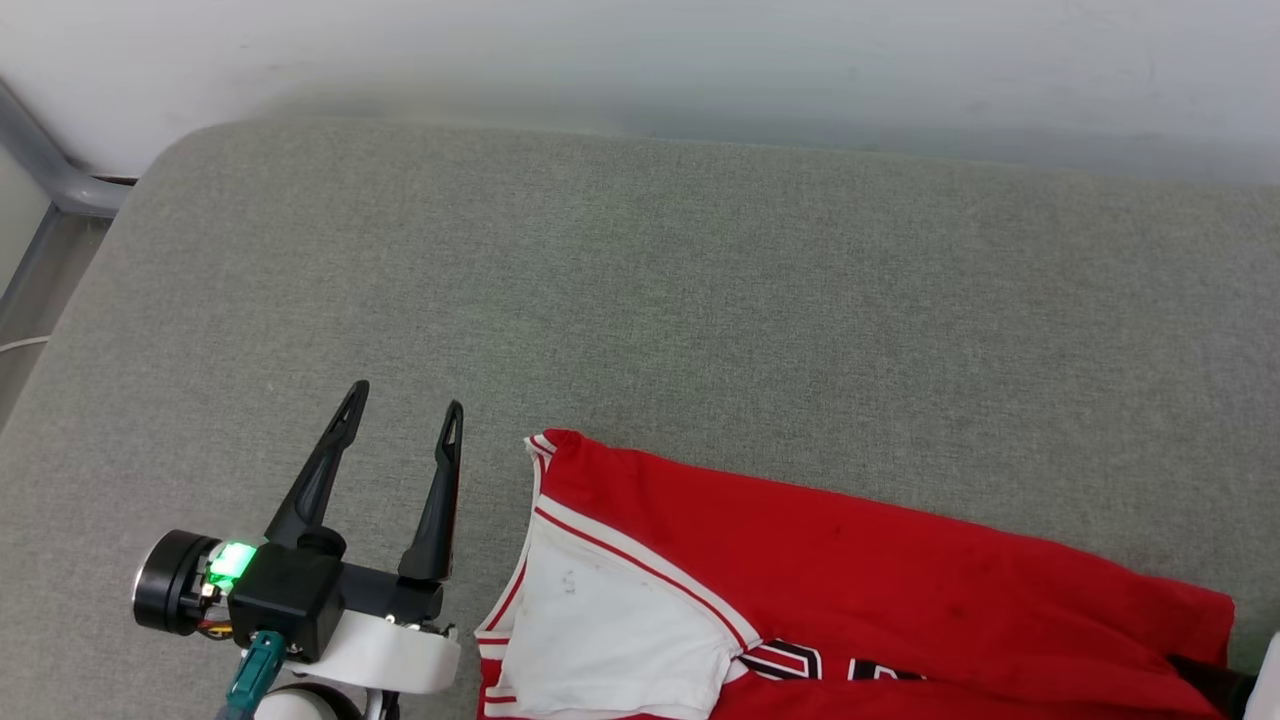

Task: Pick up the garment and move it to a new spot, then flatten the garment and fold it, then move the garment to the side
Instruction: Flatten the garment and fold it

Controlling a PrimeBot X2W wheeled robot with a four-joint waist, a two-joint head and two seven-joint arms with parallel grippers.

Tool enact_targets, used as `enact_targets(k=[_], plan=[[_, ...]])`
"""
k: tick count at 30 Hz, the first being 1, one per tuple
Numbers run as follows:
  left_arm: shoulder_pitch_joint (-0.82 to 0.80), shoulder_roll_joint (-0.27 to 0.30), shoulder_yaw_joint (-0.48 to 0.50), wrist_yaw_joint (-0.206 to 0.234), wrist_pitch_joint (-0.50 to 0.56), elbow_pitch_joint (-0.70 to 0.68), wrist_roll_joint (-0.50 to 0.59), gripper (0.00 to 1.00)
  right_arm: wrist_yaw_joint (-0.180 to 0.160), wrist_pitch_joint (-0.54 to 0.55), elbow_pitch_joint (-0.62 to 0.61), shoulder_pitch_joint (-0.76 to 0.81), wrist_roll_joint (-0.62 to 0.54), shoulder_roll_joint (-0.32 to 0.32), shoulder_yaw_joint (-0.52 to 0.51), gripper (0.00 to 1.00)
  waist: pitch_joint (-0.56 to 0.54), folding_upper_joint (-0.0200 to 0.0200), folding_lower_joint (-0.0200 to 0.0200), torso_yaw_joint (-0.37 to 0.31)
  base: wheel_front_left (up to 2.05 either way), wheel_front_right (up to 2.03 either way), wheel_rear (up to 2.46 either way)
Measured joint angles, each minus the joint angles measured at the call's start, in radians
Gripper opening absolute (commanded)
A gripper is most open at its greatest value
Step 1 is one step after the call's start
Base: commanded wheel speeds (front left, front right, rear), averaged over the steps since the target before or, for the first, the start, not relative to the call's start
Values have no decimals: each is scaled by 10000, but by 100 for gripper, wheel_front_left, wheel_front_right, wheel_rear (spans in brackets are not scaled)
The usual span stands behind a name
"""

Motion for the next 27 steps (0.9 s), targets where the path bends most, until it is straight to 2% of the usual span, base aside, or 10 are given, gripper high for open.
enact_targets(k=[6, 13, 14, 15, 16, 27], plan=[[-5, -324, 286, -426, 2, 107, 270, 100, -75, -150, 240, -111, 324, -176, 642, 100, 17, 0, 0, 21, 0, 0, 0], [37, -589, 546, -752, 2, 288, 483, 100, -73, -320, 324, -205, 1047, -46, 1260, 100, -183, 0, 0, -30, 0, 0, 0], [42, -616, 579, -780, 0, 303, 504, 100, -73, -374, 360, -204, 1083, -63, 1325, 58, -198, 0, 0, -34, 0, 0, 0], [47, -652, 612, -825, 2, 311, 506, 100, -73, -443, 405, -204, 1091, -96, 1390, 5, -206, 0, 0, -36, 0, 0, 0], [53, -686, 644, -867, 2, 318, 525, 100, -69, -550, 474, -204, 1112, -127, 1417, 0, -208, 0, 0, -37, 0, 0, 0], [167, -848, 888, -1126, 0, 453, 681, 100, 19, -1739, 1225, -255, 1223, -577, 1894, 0, -358, 0, 0, -147, 0, 0, 0]])
